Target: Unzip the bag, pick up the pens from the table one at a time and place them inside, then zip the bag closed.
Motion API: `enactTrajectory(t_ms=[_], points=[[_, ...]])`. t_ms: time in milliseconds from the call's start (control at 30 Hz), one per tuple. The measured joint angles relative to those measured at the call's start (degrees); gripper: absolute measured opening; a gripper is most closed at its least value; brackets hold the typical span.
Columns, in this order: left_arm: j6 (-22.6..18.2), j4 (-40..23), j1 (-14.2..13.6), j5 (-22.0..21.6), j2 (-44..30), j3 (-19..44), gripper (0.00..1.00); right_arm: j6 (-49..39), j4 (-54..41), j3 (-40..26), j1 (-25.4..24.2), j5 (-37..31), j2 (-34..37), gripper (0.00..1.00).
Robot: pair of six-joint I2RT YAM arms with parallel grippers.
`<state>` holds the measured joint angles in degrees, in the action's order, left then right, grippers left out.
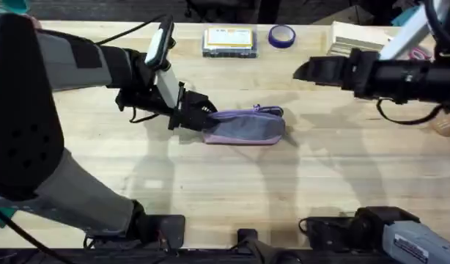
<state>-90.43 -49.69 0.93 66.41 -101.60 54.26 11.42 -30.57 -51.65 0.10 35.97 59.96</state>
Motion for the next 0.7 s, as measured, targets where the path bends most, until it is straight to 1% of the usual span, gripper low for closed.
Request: enactTrajectory(t_ms=[233, 333, 467, 567, 700], points=[[0.0, 0.0, 0.0, 0.0, 0.0, 0.0, 0.042, -0.8, 0.1, -3.2, 9.9, -11.4, 0.0, 0.997], [0.0, 0.0, 0.0, 0.0, 0.0, 0.0, 0.042, -1.0, 0.1, -3.5, 13.9, -16.7, 0.0, 0.998], [0.0, 0.0, 0.0, 0.0, 0.0, 0.0, 0.042, -0.2, 0.3, -3.6, 18.1, -22.8, 0.7, 0.998], [0.0, 0.0, 0.0, 0.0, 0.0, 0.0, 0.042, 0.4, 0.9, -3.6, 20.6, -25.3, 2.2, 0.998], [0.0, 0.0, 0.0, 0.0, 0.0, 0.0, 0.042, 0.7, 1.0, -3.6, 23.9, -26.7, 5.1, 0.997]])
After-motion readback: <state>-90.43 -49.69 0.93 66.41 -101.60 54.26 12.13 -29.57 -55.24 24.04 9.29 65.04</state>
